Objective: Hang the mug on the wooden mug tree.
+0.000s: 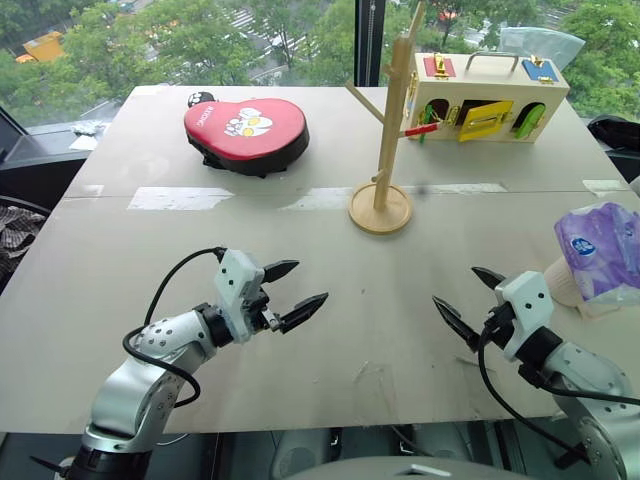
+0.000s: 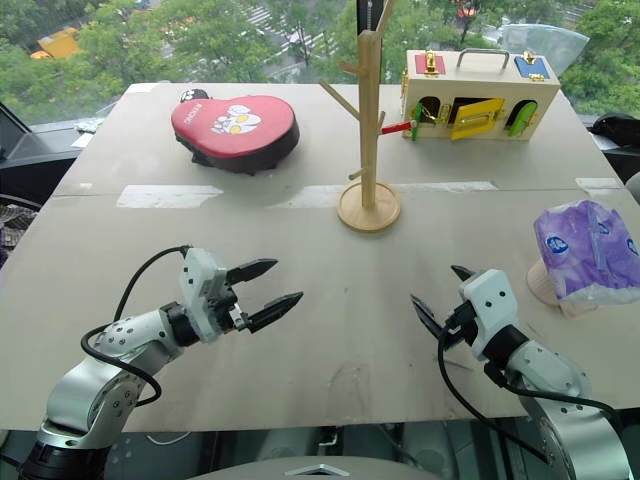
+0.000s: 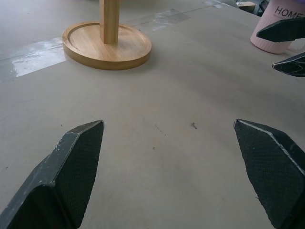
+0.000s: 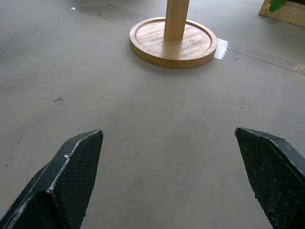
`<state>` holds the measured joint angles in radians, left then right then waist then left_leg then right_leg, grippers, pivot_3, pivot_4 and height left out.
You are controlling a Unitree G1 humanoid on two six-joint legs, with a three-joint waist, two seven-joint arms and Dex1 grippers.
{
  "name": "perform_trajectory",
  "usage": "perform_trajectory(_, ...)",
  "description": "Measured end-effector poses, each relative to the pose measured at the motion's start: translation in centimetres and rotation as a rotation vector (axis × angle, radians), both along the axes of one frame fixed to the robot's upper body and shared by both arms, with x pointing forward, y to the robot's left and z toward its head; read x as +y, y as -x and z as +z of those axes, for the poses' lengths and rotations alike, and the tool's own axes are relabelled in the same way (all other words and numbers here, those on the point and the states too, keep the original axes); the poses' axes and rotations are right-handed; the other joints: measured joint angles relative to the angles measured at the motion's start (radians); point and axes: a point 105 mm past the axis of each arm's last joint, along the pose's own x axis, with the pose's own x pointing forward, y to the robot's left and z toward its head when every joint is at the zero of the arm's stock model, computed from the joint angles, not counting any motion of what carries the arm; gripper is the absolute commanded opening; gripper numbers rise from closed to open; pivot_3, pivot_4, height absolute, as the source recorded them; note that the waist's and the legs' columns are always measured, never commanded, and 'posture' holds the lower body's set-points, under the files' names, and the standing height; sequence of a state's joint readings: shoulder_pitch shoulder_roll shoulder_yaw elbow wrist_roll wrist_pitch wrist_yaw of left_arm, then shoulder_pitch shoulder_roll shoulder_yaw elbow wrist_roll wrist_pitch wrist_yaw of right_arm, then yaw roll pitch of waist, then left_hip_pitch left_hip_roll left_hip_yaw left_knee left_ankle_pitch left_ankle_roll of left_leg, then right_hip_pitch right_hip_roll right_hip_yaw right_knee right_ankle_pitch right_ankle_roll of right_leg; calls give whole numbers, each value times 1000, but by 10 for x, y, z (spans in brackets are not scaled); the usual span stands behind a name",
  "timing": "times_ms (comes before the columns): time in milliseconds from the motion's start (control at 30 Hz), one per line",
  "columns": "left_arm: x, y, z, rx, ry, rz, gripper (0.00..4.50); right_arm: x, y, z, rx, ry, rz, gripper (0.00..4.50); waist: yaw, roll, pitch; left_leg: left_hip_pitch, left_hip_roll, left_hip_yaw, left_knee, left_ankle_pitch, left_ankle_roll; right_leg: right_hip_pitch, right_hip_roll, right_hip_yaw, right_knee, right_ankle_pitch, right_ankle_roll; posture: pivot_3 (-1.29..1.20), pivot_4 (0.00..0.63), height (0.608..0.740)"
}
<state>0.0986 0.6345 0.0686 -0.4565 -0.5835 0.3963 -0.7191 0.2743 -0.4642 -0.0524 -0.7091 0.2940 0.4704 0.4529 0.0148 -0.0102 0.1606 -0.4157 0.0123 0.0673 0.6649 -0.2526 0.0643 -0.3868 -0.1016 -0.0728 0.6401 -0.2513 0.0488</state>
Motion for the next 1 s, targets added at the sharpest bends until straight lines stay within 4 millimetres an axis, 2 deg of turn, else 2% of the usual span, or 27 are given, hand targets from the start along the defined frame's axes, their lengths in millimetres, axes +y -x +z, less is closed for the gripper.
perform_trajectory(100,-2,-1,2,9,16,-12,4500,0,0,0,-5,2,-6,4483,1,0,0,0,0,0,0,0,0,0,0,0,0,0,0,0,150,731)
perform_trajectory(233,-14,-13,31,-48,112,-45,4500,12,-6,15,-89,10,-1,4483,0,0,0,0,0,0,1,0,0,0,0,0,0,1,1,0,150,731)
perform_trajectory(400,-22,-23,50,-81,160,-44,4500,21,-15,30,-146,12,1,4483,-1,-1,0,0,0,1,1,1,1,0,6,0,2,1,2,0,150,731)
perform_trajectory(500,-30,-21,64,-114,175,-100,4500,34,-18,53,-188,-23,60,4483,-1,-1,0,0,0,1,2,1,1,0,7,1,2,1,2,0,150,731)
perform_trajectory(533,-36,-15,69,-133,164,-162,4500,39,-19,68,-229,-22,95,4483,-2,-1,0,0,0,1,2,1,1,0,7,0,2,1,2,0,150,731)
perform_trajectory(600,-41,-7,73,-145,142,-241,4500,38,-21,87,-278,4,108,4483,-2,0,0,0,0,2,2,1,1,0,7,0,1,1,2,0,150,731)
perform_trajectory(633,-41,-6,73,-146,140,-253,4500,37,-22,91,-288,11,107,4483,-1,0,0,0,0,2,2,1,1,0,7,0,1,1,2,0,150,731)
perform_trajectory(767,-50,2,81,-169,129,-368,4500,15,-26,117,-322,139,51,4483,5,0,1,-1,-1,2,2,1,1,0,6,-1,1,1,1,0,150,731)
perform_trajectory(900,-60,8,88,-189,118,-473,4500,-35,-21,139,-268,359,-80,4483,5,0,1,-1,-1,2,2,0,2,1,6,-1,0,1,1,0,150,731)
perform_trajectory(1000,-66,8,87,-176,116,-540,4500,-70,-8,153,-173,476,-192,4483,3,1,2,-1,-1,2,2,0,2,1,6,0,1,1,1,0,150,731)
